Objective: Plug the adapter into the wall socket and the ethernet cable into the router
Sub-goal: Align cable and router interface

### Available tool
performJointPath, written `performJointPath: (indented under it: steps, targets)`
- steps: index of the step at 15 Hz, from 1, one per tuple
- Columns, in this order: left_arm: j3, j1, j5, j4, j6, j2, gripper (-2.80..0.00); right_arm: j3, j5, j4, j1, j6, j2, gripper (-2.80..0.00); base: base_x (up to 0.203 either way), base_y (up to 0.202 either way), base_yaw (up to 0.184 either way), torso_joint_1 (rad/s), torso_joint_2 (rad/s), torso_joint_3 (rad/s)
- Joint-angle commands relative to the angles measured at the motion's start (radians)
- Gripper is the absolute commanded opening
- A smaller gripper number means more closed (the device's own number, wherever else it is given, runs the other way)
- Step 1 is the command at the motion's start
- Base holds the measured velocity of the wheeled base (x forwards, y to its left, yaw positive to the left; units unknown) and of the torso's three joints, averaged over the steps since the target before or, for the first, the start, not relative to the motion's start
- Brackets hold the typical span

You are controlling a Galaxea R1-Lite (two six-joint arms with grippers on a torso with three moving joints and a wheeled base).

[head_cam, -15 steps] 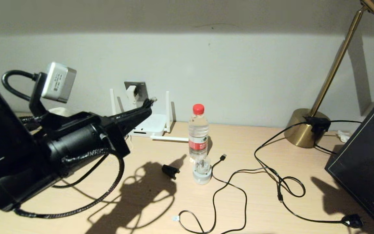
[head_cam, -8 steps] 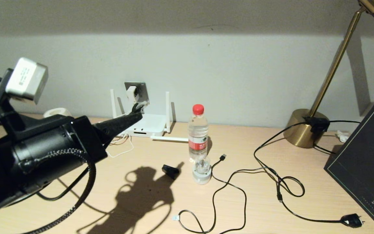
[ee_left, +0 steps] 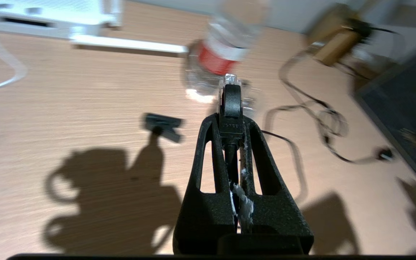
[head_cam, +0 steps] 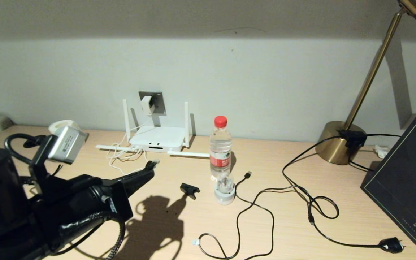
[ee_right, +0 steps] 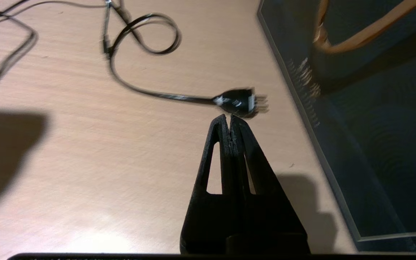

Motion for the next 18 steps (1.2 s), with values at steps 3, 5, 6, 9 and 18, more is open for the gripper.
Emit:
performJointPath:
  steps: [3,5,6,9,18]
  targets:
    - [0.013,-0.011,0.066,-0.005,-0.004,0.032,-2.8,0.056,-0.003,-0.065,-0.083,-0.081,-0.145,-2.8,0.0,0.0,0.0,0.0,0.0,0.0]
    - [0.011,-0.011,0.086,-0.01,-0.007,0.075,-2.8,0.057,0.041,-0.062,-0.082,-0.09,-0.271,-2.8,0.0,0.0,0.0,0.0,0.0,0.0]
    - [0.001,-0.012,0.1,-0.017,-0.007,0.112,-2.8,0.065,0.068,-0.071,-0.08,-0.078,-0.292,-2.8,0.0,0.0,0.0,0.0,0.0,0.0]
    - [0.015,-0.017,0.147,-0.063,-0.012,0.15,-2.8,0.12,0.113,-0.144,-0.079,0.039,-0.284,-2.8,0.0,0.0,0.0,0.0,0.0,0.0]
    - [0.171,-0.015,0.185,-0.135,0.036,0.089,-2.8,0.121,0.136,-0.141,-0.079,-0.117,-0.284,-2.8,0.0,0.0,0.0,0.0,0.0,0.0]
